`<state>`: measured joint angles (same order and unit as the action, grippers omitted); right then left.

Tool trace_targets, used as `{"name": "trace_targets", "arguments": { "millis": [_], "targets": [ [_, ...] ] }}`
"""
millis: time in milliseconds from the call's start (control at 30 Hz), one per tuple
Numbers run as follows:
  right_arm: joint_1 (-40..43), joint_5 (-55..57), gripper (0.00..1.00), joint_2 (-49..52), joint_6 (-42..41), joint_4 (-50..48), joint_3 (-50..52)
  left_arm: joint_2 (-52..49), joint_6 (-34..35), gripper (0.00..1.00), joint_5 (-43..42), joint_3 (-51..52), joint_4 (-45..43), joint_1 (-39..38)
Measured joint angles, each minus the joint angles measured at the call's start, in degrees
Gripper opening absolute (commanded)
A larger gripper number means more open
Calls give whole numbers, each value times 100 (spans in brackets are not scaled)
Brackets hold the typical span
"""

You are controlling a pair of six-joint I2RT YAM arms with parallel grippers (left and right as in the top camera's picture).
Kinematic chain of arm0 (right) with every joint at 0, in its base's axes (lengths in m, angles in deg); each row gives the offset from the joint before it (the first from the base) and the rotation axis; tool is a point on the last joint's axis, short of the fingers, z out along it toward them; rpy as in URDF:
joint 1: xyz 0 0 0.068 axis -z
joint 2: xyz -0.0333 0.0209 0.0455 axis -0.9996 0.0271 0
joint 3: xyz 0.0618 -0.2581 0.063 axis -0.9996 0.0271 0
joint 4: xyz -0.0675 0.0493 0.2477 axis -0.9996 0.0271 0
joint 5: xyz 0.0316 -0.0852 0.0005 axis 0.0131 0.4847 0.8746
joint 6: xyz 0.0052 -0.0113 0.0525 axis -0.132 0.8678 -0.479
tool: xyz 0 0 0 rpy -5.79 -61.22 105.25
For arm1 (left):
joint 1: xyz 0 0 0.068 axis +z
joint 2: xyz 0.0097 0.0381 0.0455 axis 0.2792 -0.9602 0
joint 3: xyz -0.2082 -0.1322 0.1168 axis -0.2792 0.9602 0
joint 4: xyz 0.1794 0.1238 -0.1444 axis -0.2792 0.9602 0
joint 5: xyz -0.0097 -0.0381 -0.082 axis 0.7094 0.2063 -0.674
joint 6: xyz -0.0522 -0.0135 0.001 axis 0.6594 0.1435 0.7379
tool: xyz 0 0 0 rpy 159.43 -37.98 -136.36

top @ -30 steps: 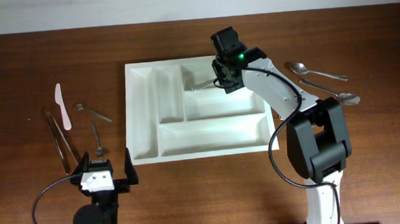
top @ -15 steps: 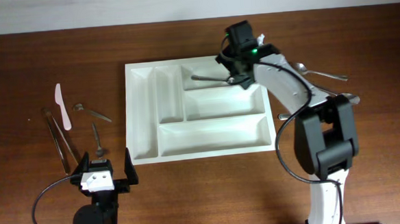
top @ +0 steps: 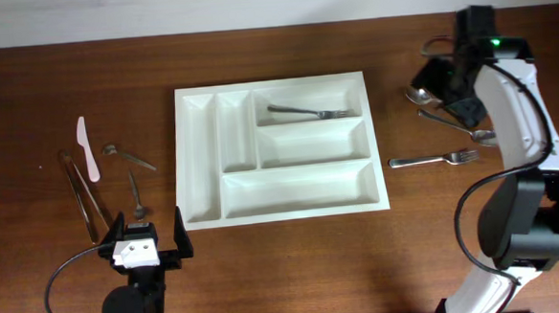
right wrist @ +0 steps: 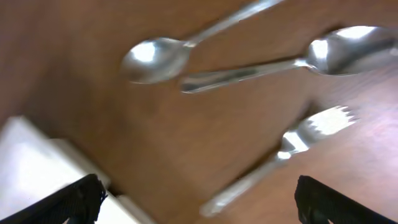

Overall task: Pack container
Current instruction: 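Move the right gripper back to the metal spoons on the right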

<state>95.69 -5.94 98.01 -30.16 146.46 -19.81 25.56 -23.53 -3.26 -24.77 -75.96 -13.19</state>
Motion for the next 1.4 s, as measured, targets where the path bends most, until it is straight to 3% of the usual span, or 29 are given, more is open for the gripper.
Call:
{"name": "trace_targets", "arguments": {
  "millis": [433,733,1400],
  "targets": [
    [1128,-4,97,11,426,-527,1329,0,0,99,0,0,0,0],
    [1799,-238,96,11,776,-1209,1467,0,-2,99,0,0,0,0],
    [1958,-868,92,815,1296,-1996,1471,0,-2,99,0,-2,0,0]
  ]
}}
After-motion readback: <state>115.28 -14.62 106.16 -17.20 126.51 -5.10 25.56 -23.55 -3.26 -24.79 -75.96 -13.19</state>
